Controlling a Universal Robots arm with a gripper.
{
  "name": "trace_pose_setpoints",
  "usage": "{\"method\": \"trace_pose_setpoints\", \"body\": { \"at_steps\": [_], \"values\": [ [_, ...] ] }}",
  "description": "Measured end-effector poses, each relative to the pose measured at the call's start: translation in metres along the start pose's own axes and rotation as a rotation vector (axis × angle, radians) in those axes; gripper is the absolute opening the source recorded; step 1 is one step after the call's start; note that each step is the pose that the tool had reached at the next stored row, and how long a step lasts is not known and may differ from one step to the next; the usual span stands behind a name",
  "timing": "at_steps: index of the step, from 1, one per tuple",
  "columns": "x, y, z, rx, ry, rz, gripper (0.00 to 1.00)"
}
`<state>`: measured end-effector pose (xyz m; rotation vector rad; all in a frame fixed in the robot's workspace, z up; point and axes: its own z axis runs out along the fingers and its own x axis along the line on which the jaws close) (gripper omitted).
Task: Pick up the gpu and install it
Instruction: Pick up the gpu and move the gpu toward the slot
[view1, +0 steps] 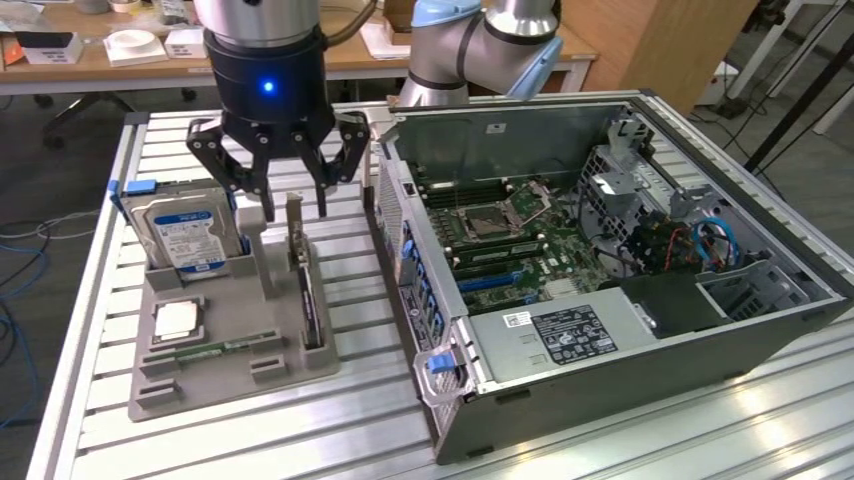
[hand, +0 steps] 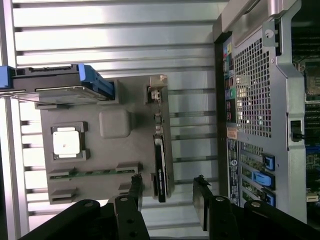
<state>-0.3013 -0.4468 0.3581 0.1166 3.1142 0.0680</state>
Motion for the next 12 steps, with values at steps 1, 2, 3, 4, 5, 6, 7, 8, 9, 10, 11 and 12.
{"method": "trace_pose_setpoints", "body": {
  "at_steps": [1,2,3,4,5,6,7,8,9,10,11,12],
  "values": [
    [0.0,0.0,0.0004,0.0001,0.0,0.0,0.53],
    [0.0,0.0,0.0009,0.0001,0.0,0.0,0.53],
    [0.0,-0.0001,0.0014,0.0,0.0,0.0,0.53],
    [0.0,-0.0001,0.0019,0.0,0.0,0.0,0.53],
    [0.0,-0.0001,0.0023,0.0,0.0,0.0,0.53],
    [0.0,-0.0001,0.0029,0.0,0.0,0.0,0.53],
    [0.0,-0.0002,0.0039,0.0001,0.0,0.0,0.53],
    [0.0,-0.0002,0.0044,0.0001,0.0,0.0,0.53],
    [0.0,-0.0003,0.0064,0.0001,0.0,0.0,0.53],
    [0.0,-0.0004,0.0088,0.0,0.0,0.0,0.53],
    [0.0,-0.0005,0.011,0.0,0.0,0.0,0.53],
    [0.0,-0.0005,0.0122,0.0001,0.0,0.0,0.53]
  ]
}}
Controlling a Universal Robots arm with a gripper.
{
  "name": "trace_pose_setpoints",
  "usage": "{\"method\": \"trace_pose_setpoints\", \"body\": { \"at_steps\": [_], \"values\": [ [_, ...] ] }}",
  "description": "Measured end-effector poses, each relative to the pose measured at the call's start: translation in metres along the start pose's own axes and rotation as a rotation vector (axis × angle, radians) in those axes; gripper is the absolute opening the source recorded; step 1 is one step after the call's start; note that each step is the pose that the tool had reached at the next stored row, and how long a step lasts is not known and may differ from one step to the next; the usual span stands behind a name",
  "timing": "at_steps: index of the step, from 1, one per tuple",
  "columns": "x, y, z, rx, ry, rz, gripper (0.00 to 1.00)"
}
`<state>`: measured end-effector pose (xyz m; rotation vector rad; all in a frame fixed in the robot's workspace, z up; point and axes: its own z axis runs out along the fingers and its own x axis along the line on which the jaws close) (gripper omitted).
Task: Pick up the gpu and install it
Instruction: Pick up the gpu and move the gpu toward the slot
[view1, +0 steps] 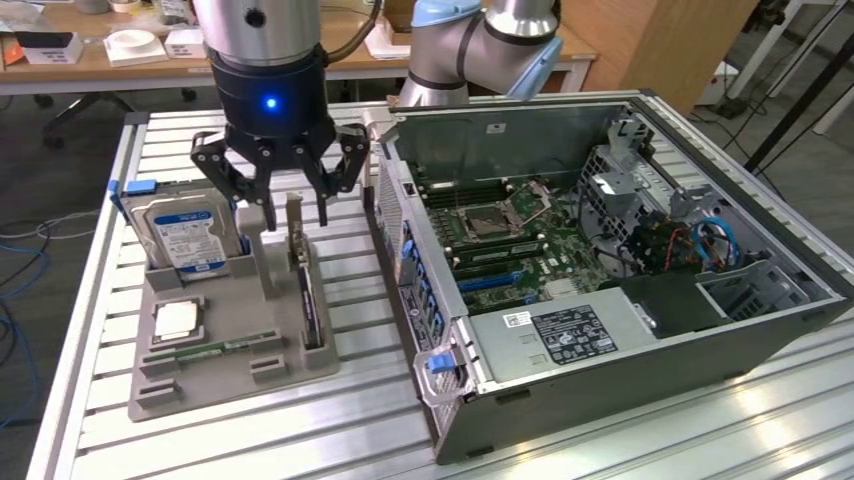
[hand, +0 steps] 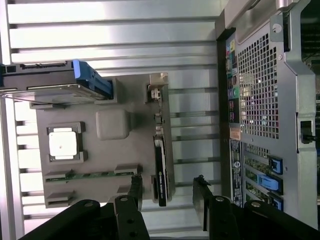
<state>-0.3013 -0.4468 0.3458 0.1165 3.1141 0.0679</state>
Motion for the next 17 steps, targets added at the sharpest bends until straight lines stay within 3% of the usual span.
{"method": "trace_pose_setpoints", "body": {
  "at_steps": [17],
  "values": [
    [0.0002,-0.0003,0.0076,0.0,0.0001,0.0,0.53]
  ]
}}
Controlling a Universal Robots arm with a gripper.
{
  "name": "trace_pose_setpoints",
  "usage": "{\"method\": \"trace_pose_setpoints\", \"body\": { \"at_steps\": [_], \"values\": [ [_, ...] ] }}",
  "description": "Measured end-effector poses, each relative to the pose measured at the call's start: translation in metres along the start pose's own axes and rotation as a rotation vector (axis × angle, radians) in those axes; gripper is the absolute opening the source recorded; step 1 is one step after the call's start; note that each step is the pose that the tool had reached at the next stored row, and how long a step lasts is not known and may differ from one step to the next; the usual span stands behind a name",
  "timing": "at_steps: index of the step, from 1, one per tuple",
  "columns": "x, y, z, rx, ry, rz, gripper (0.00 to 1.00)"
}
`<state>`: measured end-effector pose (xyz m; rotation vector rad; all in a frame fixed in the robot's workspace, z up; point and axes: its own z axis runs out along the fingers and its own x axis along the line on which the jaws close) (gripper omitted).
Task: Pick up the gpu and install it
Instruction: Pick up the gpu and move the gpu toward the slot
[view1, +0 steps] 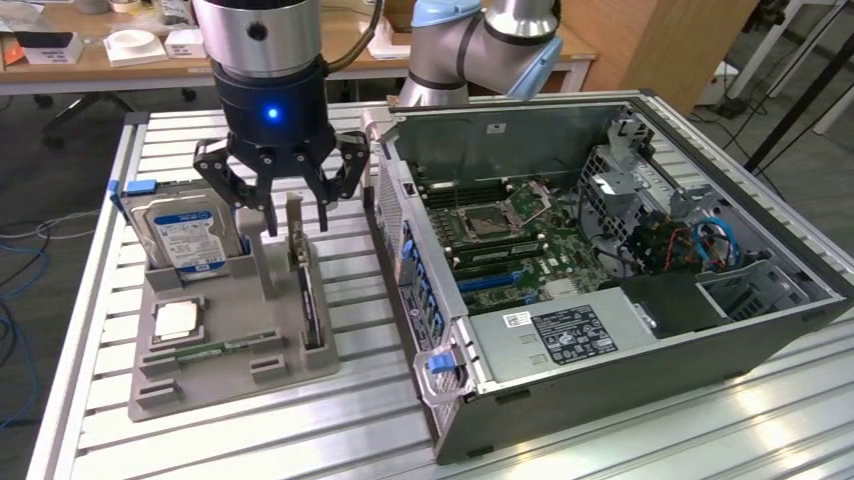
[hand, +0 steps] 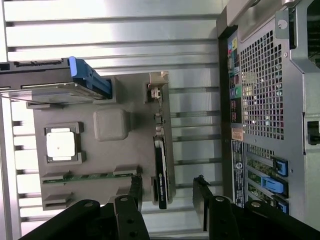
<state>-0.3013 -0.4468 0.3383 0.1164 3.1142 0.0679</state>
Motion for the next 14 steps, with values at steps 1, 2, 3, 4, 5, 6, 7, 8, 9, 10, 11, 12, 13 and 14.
{"method": "trace_pose_setpoints", "body": {
  "at_steps": [1,2,3,4,5,6,7,8,9,10,11,12,13,14],
  "values": [
    [0.0,0.0,0.0003,0.0,0.0,0.0,0.53],
    [0.0,0.0,0.0007,0.0,-0.0001,0.0,0.53],
    [0.0,0.0,0.001,0.0,0.0,0.0,0.53],
    [0.0,-0.0001,0.0015,0.0,0.0,0.0,0.53],
    [0.0,-0.0001,0.0018,-0.0001,-0.0001,0.0,0.53],
    [0.0001,-0.0001,0.0022,0.0,0.0,0.0,0.53],
    [0.0001,-0.0001,0.0026,-0.0001,0.0,0.0,0.53],
    [0.0001,-0.0001,0.003,-0.0001,0.0,0.0,0.53],
    [0.0001,-0.0001,0.0033,0.0,0.0,0.0,0.53],
    [0.0001,-0.0002,0.0037,0.0,0.0,0.0,0.53],
    [0.0001,-0.0002,0.004,0.0,0.0,0.0,0.53],
    [0.0001,-0.0002,0.0044,0.0,0.0,0.0,0.53],
    [0.0001,-0.0002,0.0047,0.0,0.0,0.0,0.53],
    [0.0001,-0.0002,0.0051,-0.0001,0.0,0.0,0.53]
  ]
}}
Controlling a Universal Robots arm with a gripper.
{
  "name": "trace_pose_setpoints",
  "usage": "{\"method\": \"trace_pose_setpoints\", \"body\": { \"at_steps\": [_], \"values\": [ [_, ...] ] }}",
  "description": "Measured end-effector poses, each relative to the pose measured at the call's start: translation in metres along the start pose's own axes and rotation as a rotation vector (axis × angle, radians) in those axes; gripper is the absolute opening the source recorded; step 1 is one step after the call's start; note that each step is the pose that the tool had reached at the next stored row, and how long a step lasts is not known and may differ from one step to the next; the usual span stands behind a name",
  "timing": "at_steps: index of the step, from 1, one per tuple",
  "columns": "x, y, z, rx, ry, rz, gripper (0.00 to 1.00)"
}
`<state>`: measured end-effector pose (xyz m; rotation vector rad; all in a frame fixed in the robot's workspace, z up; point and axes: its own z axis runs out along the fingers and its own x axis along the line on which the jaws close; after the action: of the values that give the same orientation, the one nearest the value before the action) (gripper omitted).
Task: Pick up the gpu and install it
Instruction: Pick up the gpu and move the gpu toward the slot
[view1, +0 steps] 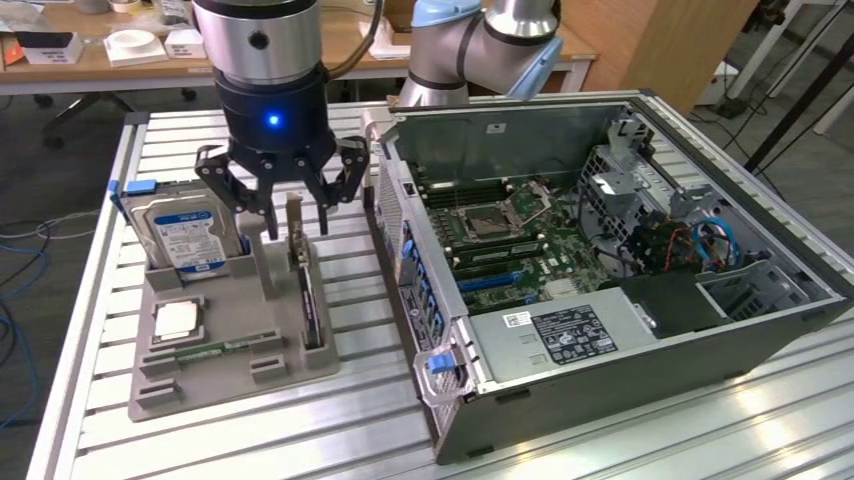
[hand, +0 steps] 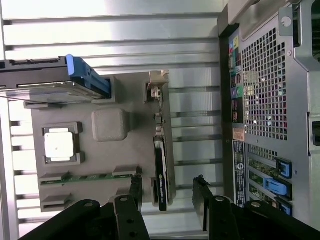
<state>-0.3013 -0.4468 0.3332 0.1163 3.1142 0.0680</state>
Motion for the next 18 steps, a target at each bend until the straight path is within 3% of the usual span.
{"method": "trace_pose_setpoints", "body": {
  "at_steps": [18],
  "values": [
    [0.0001,-0.0003,0.0059,0.0,0.0,0.0,0.53]
  ]
}}
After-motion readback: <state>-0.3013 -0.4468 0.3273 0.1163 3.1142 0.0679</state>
